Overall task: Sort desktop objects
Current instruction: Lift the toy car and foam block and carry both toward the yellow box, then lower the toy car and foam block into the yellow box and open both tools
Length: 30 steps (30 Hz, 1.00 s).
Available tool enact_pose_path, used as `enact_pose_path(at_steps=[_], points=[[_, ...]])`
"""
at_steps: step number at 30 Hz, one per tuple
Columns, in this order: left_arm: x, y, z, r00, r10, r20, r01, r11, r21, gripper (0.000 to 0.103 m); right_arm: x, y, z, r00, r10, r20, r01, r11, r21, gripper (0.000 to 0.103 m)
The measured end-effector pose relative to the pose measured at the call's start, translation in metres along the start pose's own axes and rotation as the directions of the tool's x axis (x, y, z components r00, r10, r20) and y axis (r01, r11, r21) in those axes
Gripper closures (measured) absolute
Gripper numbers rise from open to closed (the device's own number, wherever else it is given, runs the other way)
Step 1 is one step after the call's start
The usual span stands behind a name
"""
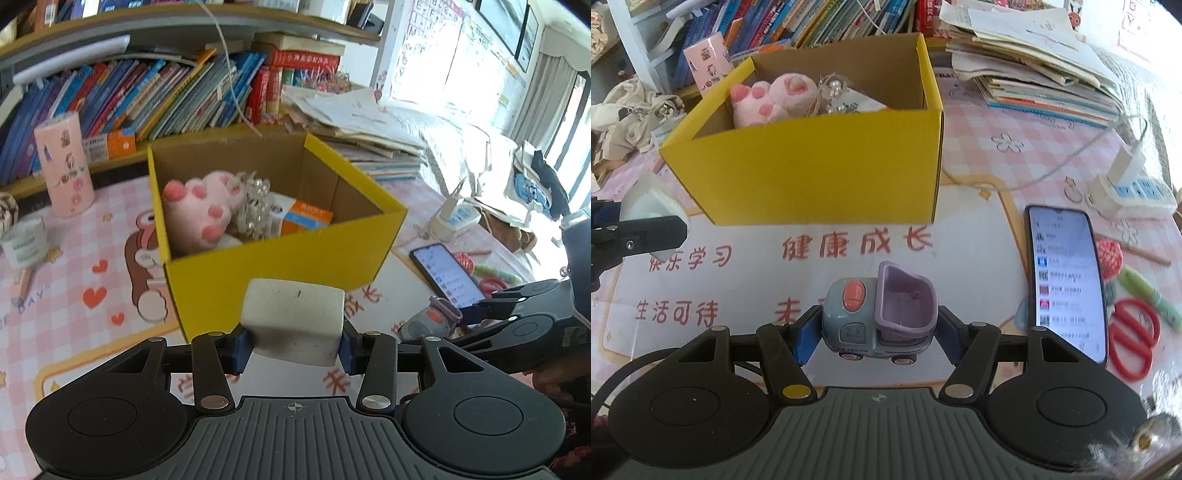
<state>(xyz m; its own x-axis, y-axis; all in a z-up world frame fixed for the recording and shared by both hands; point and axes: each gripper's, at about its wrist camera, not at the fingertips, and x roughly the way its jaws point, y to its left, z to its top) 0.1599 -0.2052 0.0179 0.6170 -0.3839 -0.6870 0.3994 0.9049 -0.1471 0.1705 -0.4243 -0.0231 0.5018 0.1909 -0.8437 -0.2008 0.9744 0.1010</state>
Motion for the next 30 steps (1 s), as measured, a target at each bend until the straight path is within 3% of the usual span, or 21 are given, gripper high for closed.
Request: enact_pose_path(at_steps=[8, 17, 27, 30], points=[[-0.002, -0.003, 0.019, 0.998, 0.039, 0.054, -0.041, 0.999, 0.023, 0.059, -0.008, -0.003, 0.025, 0.996, 0.046, 0.076, -0.044, 0.999, -0.031, 0.041], [0.0, 0.004, 0.047, 0.988, 0.103, 0.119, -0.106, 0.994, 0.014, 0.059, -0.014, -0.007, 0.069, 0.977, 0.107, 0.186, -0.099, 0.994, -0.051, 0.041], [0.021, 0.005, 0.067, 0.981, 0.149, 0.128, -0.153, 0.988, 0.026, 0.059, -0.024, -0.005, 0.117, 0.941, 0.174, 0.291, -0.134, 0.979, -0.153, 0.041], [0.034, 0.009, 0.07, 0.982, 0.158, 0.103, -0.161, 0.987, 0.027, 0.059, -0.011, -0.003, 0.13, 0.941, 0.182, 0.285, -0.139, 0.977, -0.165, 0.041]])
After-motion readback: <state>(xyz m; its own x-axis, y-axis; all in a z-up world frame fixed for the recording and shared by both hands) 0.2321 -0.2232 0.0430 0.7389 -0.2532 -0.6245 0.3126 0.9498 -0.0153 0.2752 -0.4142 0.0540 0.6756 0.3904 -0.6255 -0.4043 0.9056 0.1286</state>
